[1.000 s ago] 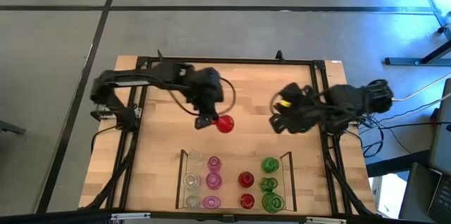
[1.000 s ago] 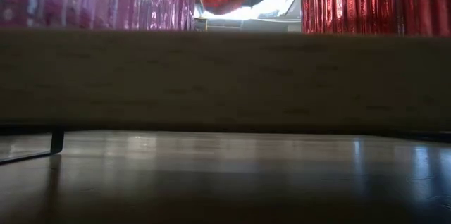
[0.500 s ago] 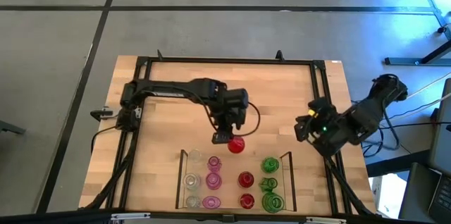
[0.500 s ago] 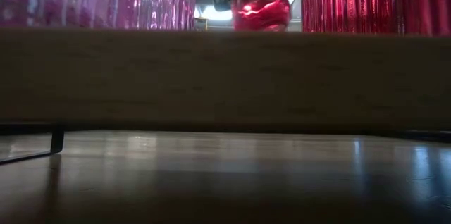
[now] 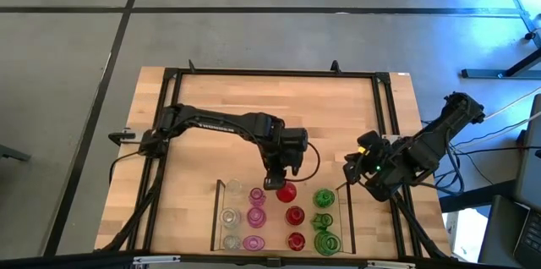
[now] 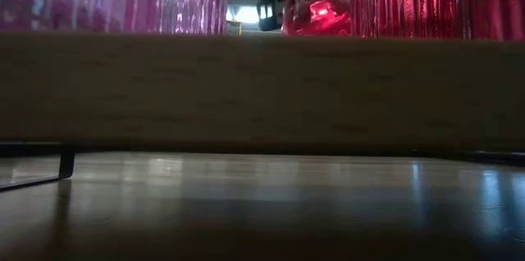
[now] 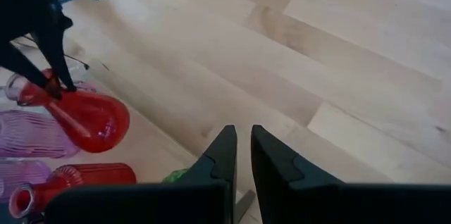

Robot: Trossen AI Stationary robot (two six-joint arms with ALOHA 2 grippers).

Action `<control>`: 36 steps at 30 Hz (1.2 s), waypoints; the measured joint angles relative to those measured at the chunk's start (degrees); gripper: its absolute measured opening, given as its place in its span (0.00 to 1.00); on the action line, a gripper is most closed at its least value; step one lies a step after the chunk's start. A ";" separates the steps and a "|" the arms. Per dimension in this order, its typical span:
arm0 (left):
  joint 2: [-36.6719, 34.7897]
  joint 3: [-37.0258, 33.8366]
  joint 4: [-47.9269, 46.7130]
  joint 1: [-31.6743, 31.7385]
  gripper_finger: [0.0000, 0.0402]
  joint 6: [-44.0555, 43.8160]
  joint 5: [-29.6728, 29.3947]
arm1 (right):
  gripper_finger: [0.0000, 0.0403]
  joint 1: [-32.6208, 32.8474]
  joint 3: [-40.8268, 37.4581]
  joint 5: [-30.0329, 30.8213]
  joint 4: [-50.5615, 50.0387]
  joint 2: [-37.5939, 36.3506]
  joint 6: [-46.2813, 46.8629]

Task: Sort vases onto shelf
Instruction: Put the red vase aligned with the other red vases on the shelf

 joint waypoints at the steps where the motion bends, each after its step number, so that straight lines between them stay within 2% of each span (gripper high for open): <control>1: 0.27 0.00 -0.03 0.01 0.06 -0.82 -0.07 | 0.07 0.00 0.00 0.00 -0.07 0.00 -0.02; 5: 1.42 0.00 0.07 0.18 0.10 -1.46 -0.66 | 0.07 0.00 0.00 0.00 -0.15 -0.02 -0.06; 12: 2.38 -0.01 1.45 -0.70 0.07 -2.97 1.51 | 0.07 0.00 0.00 -0.01 -0.25 -0.04 -1.47; 17: 2.42 -0.02 4.90 -0.94 0.09 -4.73 1.14 | 0.07 0.00 0.00 -0.84 -0.66 -0.07 -1.88; 36: 2.40 -0.02 5.23 -0.93 0.10 -5.75 1.86 | 0.07 -0.04 0.02 -2.18 -0.70 -0.07 -3.08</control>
